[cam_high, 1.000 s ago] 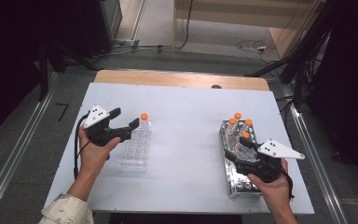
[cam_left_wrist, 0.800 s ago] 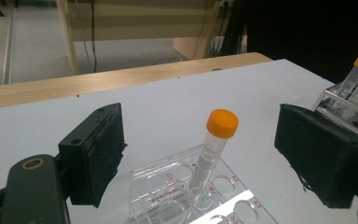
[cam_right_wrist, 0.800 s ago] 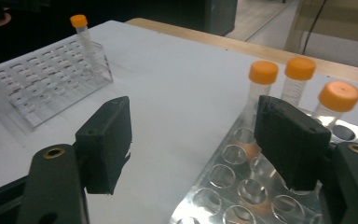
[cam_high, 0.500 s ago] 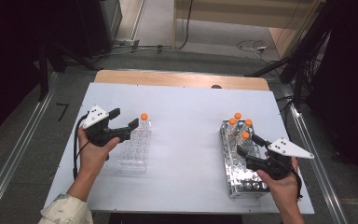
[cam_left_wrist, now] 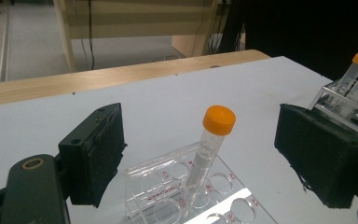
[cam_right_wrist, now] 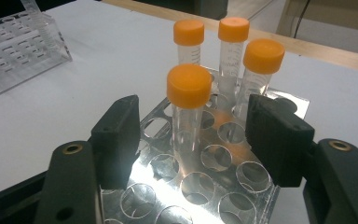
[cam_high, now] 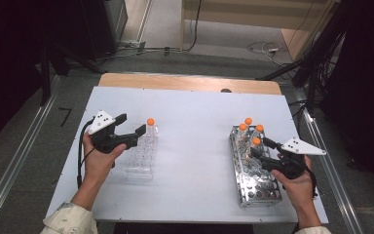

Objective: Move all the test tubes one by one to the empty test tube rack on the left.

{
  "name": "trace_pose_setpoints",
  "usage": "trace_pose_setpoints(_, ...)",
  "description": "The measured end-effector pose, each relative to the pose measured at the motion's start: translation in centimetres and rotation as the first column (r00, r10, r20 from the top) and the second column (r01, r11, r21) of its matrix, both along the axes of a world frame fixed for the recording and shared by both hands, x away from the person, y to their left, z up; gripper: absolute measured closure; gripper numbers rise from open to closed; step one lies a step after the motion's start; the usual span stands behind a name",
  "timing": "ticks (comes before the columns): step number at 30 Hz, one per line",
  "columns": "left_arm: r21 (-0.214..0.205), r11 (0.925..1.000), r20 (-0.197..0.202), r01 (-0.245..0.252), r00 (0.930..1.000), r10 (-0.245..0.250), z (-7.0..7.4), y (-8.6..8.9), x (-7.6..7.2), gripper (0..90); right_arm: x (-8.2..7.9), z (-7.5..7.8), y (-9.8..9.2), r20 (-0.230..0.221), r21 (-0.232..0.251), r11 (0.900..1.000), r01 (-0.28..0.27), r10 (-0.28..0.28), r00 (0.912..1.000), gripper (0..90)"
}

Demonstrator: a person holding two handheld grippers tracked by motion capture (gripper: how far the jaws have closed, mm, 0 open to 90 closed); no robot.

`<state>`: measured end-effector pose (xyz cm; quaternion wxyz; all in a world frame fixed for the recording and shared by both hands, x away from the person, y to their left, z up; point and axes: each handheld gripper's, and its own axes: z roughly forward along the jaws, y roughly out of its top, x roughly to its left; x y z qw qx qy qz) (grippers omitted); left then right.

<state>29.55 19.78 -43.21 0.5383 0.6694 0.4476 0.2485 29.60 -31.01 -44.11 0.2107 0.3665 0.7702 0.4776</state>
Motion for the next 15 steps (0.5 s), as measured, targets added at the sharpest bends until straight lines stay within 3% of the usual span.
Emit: trace_pose_setpoints(15,0.001,1.0000,-0.003,-0.002,1.0000,0.002,-0.1,-0.1,0.0,16.0,1.3,-1.4,0.3,-0.013,-0.027,0.9984,-0.050,0.050,0.9987,46.2)
